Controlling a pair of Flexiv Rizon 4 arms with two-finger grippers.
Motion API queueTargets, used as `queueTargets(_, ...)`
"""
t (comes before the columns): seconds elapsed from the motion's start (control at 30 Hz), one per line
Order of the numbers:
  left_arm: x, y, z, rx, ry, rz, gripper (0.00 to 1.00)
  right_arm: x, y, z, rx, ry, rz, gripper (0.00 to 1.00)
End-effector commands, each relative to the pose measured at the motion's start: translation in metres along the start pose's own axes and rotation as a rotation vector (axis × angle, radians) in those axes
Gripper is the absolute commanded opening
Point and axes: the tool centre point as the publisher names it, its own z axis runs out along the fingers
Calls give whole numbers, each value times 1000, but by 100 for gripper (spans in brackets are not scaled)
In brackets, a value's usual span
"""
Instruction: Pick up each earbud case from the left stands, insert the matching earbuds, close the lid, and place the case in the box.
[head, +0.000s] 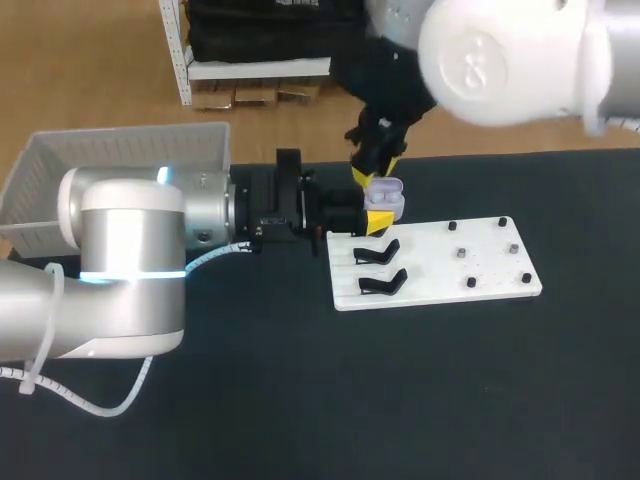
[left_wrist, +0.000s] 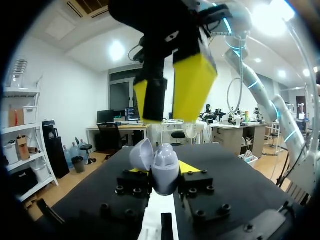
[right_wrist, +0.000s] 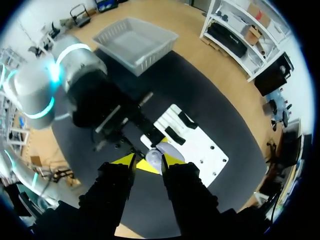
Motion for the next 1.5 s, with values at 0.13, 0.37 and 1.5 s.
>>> queueTargets(0.13,1,-2,0,-10,-6,4,0,-21,-30,6,-2,-44,103,36)
queueTargets(0.37,1,-2,0,-10,-6,4,0,-34,-61,28,18,-40,209,35)
queueTargets(1.5,-38,37,-119,-129,49,132,0,68,-57,-10,-139,-173,579,100)
